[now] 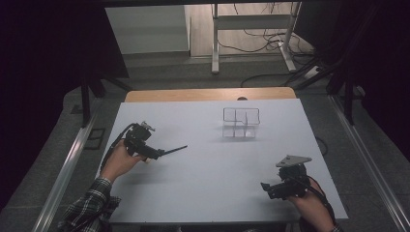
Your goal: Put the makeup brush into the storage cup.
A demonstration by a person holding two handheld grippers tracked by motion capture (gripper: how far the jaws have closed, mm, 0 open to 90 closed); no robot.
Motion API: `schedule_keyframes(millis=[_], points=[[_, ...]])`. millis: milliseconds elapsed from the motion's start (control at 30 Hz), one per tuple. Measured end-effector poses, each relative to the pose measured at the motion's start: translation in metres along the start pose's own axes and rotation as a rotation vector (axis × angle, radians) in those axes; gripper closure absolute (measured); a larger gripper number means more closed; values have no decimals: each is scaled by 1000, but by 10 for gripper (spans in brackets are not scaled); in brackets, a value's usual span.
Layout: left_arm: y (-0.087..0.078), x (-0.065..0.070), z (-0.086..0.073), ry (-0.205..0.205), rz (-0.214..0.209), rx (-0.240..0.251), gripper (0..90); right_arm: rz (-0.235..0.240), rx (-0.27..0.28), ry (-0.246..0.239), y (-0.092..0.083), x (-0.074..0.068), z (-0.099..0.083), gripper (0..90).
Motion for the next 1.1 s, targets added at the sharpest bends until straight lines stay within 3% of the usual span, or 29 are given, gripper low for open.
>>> schedule_keyframes(millis=[233, 433, 1100], points=[[3, 7, 12, 36, -2, -20, 39, 8, -3, 0, 0, 0, 0, 8], [2, 8, 17, 44, 1, -14, 32, 14, -6, -3, 1, -1, 0, 9], [29, 2, 2, 53, -18, -64, 35, 28, -14, -8, 2, -2, 0, 12]])
Point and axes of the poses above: each handheld gripper's, and its own axes: y roughly forward along the jaws, z roughly out of its top, x roughly to its right, the point moved 3 cm from there along y, roughly forward along the jaws, and after that the axes turned 15 degrees about -y, right-handed, at the moved point
